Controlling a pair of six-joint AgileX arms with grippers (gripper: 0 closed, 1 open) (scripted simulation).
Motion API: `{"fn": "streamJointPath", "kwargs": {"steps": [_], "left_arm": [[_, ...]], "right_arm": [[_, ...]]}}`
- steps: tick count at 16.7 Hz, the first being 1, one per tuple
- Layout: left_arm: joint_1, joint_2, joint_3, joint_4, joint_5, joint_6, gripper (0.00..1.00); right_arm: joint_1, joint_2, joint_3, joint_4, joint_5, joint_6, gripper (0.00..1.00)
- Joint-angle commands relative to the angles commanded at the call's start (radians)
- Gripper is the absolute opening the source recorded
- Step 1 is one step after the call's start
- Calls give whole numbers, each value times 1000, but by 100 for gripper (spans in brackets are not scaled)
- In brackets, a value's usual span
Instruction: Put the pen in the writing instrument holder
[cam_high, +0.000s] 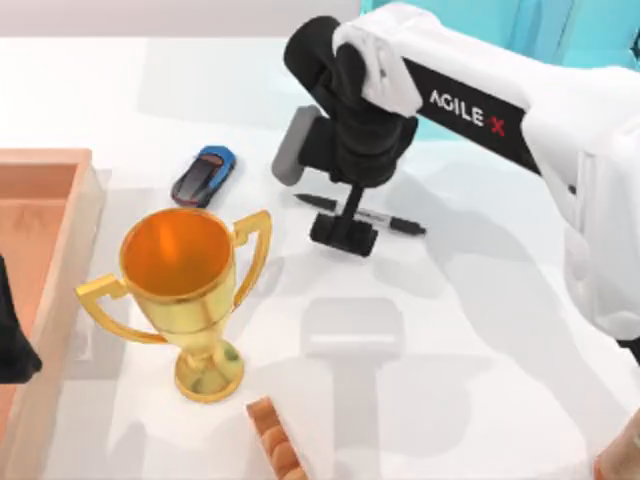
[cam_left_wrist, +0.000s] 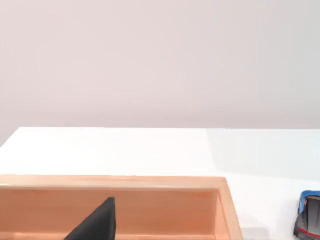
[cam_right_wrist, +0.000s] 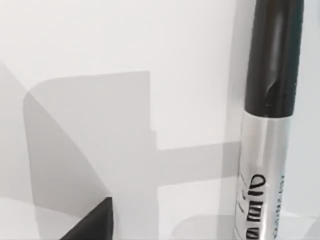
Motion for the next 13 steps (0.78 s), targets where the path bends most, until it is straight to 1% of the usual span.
{"fn": "streamJointPath", "kwargs": {"steps": [2, 13], "left_arm": [[0, 0, 0, 0, 0, 0, 100], [0, 0, 0, 0, 0, 0, 100]], "right_arm": [[0, 0, 0, 0, 0, 0, 100], [0, 0, 0, 0, 0, 0, 17]]}}
